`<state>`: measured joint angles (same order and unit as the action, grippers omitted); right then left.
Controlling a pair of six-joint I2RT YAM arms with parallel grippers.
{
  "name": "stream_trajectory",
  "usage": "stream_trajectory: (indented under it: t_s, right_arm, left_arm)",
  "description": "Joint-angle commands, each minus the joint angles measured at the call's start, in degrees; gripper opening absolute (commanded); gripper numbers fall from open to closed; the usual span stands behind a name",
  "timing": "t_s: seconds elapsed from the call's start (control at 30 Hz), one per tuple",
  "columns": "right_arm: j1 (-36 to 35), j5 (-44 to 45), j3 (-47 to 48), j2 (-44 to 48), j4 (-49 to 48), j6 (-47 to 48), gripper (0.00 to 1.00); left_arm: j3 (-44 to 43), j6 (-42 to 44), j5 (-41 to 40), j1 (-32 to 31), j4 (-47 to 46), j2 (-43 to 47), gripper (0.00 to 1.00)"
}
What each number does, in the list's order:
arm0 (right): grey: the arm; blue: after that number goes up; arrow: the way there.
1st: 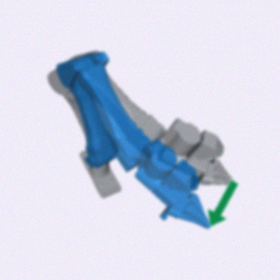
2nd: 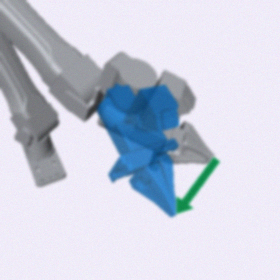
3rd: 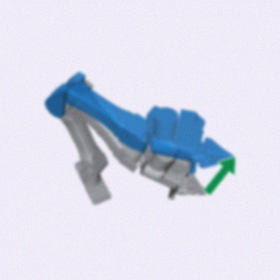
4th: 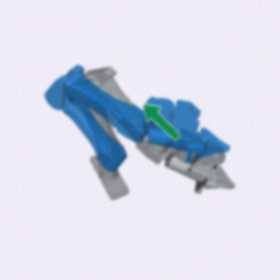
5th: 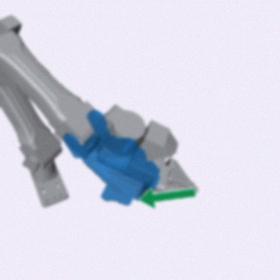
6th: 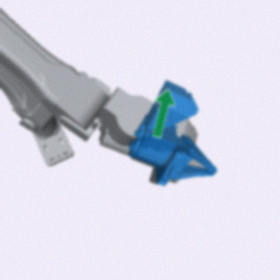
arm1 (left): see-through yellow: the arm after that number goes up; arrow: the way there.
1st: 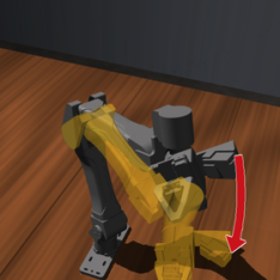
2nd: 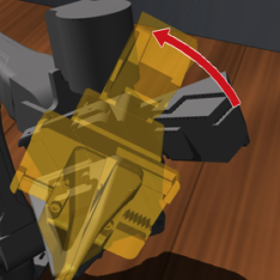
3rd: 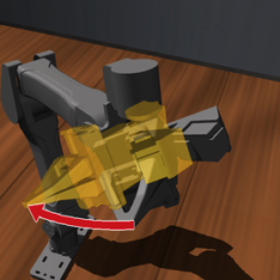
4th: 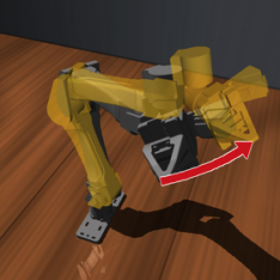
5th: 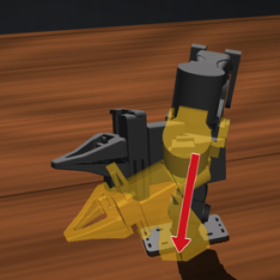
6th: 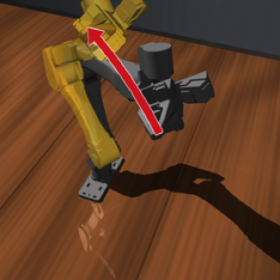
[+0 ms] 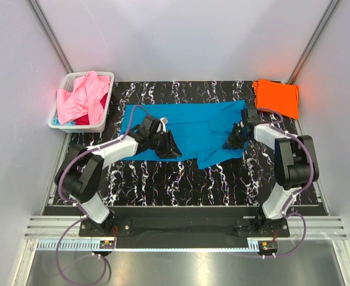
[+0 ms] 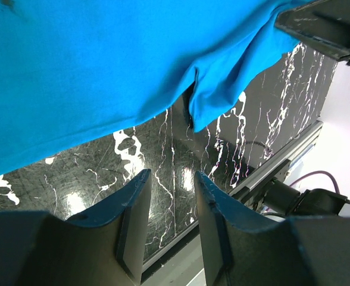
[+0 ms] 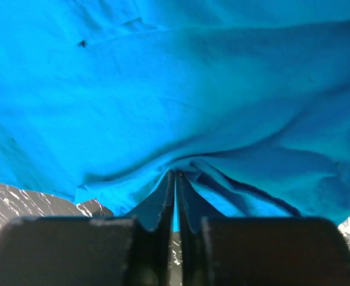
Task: Fold and stack the t-shirts
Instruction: Fold the tshirt
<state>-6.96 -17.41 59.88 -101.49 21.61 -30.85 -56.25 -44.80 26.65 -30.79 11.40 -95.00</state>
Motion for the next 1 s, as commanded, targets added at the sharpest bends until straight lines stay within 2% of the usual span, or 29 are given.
stream_trajectory:
  t_s: [0.0, 0.17, 0.27, 0.73, 0.97]
  right_arm:
    - [0.11, 0.09, 1.47, 3.66, -1.04, 1.24, 0.12]
    - [0.11, 6.24, -0.99, 13.07, 1.59, 0.44, 0.3]
    - [0.11, 7.21, -1.43, 14.74, 3.79, 0.97, 0.34]
    - [0.11, 11.69, -7.4, 15.8, 7.93, -1.58, 0.32]
    - [0.11, 10.55, -8.64, 13.87, 7.93, -1.14, 0.29]
  left_arm:
    - [-2.38, 1.38, 1.56, 0.11, 0.29, -0.1, 0.39]
    - [-2.2, 1.55, 1.56, 0.38, 0.38, 0.17, 0.39]
    - [-2.46, 1.47, 1.65, 0.38, 0.38, -0.1, 0.39]
    - [-1.94, 1.2, 0.59, 0.46, 0.47, 0.34, 0.39]
    - [-1.67, 1.38, 0.42, 0.46, 0.55, 0.43, 0.39]
